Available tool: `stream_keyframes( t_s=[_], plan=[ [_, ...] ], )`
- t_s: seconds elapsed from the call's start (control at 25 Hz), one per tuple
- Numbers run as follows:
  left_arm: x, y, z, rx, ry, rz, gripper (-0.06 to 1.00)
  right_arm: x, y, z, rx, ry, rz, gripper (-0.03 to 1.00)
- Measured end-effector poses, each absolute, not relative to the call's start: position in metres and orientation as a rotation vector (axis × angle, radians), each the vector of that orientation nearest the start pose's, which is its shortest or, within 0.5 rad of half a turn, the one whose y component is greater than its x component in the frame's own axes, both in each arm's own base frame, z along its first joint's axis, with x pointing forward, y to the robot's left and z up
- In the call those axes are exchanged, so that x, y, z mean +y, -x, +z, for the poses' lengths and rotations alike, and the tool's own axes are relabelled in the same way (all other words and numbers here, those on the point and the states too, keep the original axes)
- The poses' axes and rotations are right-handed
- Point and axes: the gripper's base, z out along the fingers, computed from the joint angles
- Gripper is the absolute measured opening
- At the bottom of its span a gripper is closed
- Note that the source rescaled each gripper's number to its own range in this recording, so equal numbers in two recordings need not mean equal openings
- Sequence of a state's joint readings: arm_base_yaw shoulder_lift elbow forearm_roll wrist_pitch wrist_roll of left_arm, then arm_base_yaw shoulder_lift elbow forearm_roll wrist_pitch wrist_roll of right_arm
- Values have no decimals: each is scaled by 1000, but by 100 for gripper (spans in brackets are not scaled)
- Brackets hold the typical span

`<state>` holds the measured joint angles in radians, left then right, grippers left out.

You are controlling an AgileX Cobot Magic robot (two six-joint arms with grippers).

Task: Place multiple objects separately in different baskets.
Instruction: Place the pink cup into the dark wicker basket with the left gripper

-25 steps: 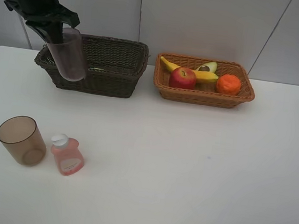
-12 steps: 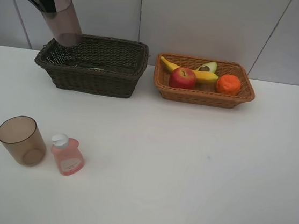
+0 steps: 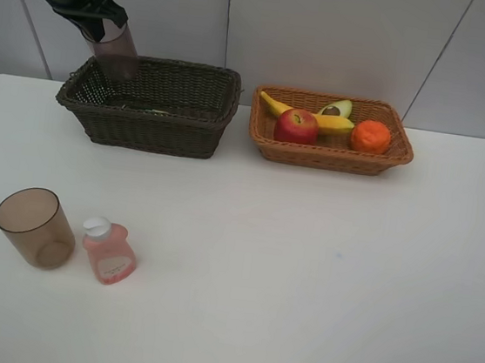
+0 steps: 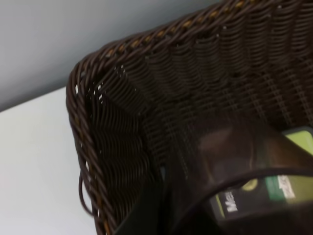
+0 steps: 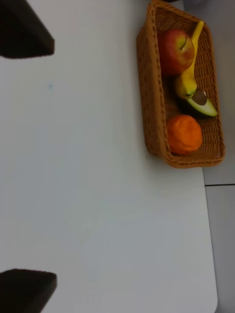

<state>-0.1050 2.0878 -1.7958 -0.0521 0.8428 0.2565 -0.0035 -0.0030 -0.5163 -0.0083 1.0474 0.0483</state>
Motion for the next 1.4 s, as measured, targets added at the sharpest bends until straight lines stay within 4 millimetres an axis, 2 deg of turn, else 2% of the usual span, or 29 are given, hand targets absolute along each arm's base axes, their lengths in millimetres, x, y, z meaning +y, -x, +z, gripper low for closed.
stream_keyframes(
  t_s=[0.2,0.36,0.64,1.24,1.32,1.4],
  plan=[
    [-49,-475,217,2586,-496,81,0,-1,7,283,2011,-53,19,85],
    [-44,-480,207,2582,-530,142,0,-1,7,283,2011,-53,19,85],
    [-38,-483,205,2558,-520,161,0,-1,7,283,2011,-53,19,85],
    [-39,-483,205,2558,-513,149,0,-1,7,283,2011,-53,19,85],
    [-39,-483,205,2559,-508,142,4,-1,7,283,2011,-53,19,85],
    [-39,-483,205,2559,-509,140,15,-1,7,283,2011,-53,19,85]
  ],
)
